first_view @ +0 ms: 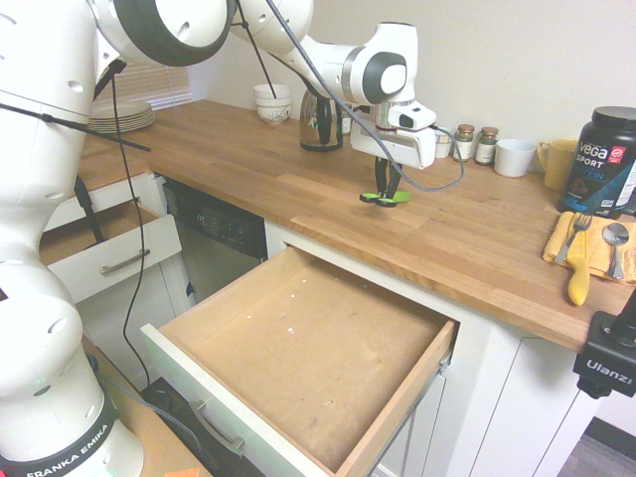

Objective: Put scissor in the drawer

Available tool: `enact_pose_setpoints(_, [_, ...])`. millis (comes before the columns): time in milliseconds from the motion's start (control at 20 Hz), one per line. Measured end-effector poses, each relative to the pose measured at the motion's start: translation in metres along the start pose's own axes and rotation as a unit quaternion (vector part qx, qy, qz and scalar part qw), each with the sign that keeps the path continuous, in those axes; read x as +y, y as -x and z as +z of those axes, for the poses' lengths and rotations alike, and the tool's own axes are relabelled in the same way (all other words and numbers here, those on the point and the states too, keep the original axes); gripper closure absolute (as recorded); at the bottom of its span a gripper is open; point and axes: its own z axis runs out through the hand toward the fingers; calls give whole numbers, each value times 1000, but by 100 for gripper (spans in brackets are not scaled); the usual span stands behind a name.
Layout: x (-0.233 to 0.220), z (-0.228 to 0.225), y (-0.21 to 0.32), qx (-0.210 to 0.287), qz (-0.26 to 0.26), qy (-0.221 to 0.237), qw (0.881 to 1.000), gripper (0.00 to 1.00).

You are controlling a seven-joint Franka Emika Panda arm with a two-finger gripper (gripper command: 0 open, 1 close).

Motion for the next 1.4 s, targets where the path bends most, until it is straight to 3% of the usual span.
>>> enact_pose_setpoints(850, [20, -76, 7, 24, -7, -28, 999, 100])
enact_pose_setpoints(1150, [78, -104, 53, 15, -14, -16, 1000, 100])
enact_pose_setpoints(1400, [131, -101, 93, 12, -15, -16, 1000, 100])
